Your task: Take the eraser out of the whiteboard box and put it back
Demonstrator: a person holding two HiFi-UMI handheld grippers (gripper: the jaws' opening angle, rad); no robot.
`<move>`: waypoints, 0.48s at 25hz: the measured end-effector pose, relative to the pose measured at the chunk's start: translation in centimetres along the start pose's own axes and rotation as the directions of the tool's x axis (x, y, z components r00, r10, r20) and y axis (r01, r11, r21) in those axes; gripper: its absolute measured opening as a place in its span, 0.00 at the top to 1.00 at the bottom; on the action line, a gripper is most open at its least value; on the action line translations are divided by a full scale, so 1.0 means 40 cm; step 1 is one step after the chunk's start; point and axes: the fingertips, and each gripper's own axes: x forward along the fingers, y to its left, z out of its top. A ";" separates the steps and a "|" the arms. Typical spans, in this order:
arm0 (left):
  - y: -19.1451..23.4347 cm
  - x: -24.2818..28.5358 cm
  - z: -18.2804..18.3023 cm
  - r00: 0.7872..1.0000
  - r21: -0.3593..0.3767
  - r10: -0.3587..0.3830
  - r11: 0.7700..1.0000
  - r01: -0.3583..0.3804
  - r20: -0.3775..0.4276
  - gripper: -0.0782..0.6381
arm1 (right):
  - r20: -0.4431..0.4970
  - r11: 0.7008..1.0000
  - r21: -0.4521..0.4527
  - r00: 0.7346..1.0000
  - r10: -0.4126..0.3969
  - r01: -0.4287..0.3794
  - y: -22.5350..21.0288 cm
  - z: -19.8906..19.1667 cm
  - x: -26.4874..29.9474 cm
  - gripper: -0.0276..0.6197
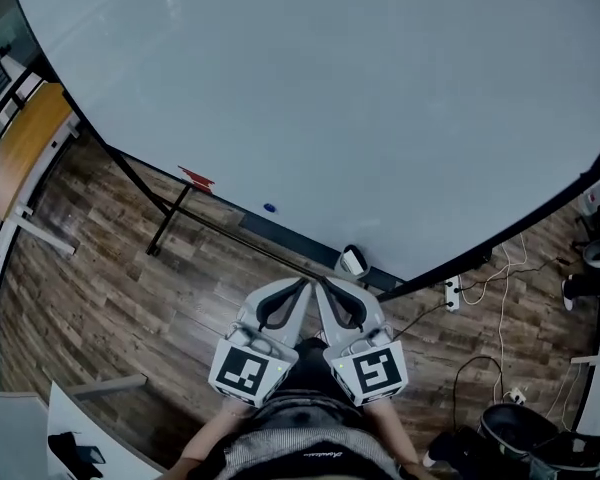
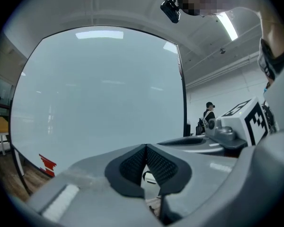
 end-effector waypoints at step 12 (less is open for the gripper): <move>-0.012 0.183 0.016 0.998 0.023 -0.041 0.999 0.042 -0.037 0.89 | -0.006 1.000 0.010 1.000 -0.026 0.026 -0.176 0.011 0.029 0.95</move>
